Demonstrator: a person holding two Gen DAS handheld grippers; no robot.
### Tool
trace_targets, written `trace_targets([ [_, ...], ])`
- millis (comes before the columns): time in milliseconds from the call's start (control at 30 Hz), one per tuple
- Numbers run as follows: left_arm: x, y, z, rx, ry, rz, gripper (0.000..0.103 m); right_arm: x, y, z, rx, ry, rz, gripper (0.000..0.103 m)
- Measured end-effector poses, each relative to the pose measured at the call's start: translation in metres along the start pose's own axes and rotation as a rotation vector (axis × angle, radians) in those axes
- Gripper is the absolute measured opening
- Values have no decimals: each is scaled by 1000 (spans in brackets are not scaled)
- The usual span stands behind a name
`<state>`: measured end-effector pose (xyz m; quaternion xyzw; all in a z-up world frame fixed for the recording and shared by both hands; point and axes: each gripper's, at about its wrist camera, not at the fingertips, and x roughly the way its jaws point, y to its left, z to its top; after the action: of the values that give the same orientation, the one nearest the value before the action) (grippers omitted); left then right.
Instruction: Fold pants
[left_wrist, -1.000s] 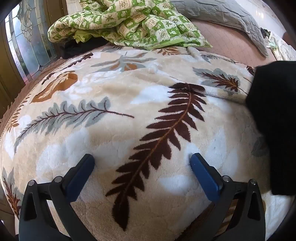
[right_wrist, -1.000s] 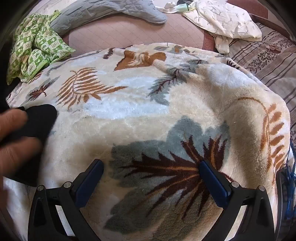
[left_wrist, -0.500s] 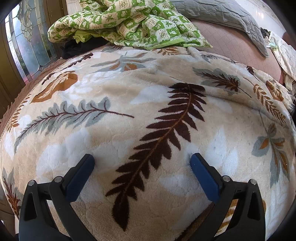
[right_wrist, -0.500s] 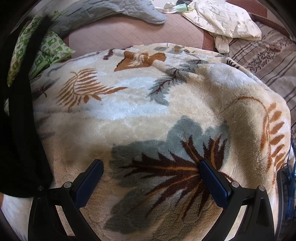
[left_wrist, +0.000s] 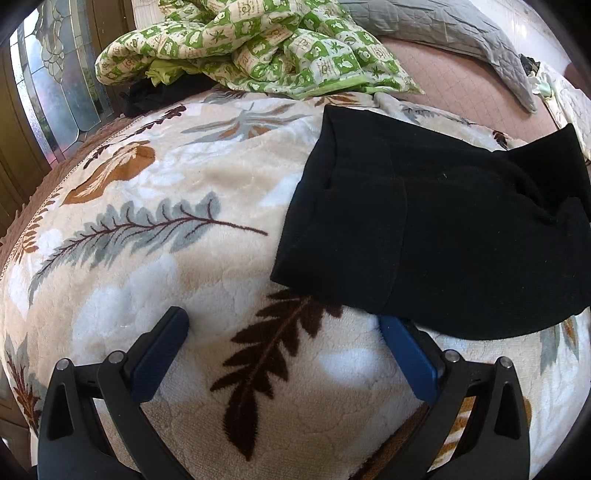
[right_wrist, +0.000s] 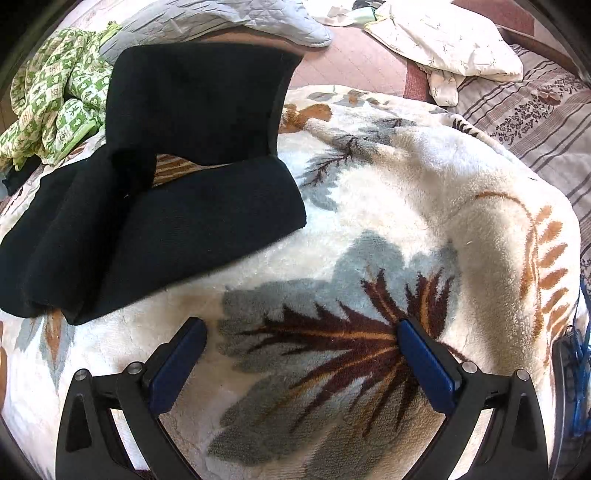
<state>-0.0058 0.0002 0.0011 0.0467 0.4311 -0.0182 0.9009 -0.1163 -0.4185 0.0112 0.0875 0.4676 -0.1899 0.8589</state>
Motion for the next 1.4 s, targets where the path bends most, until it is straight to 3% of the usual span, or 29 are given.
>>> trace_targets([
  [267,3,2,-1,-2,-1,-2,103,4,3,-1,0,-3,1,102],
  [467,-4,-5,9,15,75,-5,103,-6,5,0,1,-1,-18,102],
  [600,-32,-10,13,-22,9,-75,103,-31,11,1,48,-36,92,102],
  [767,-52,-28,24,-1,-41,-114,103,-55,32,9,42,-83,145,102],
  [1400,-50,-54,34,31,-41,-135,103,-55,64,22,9,-106,176,102],
])
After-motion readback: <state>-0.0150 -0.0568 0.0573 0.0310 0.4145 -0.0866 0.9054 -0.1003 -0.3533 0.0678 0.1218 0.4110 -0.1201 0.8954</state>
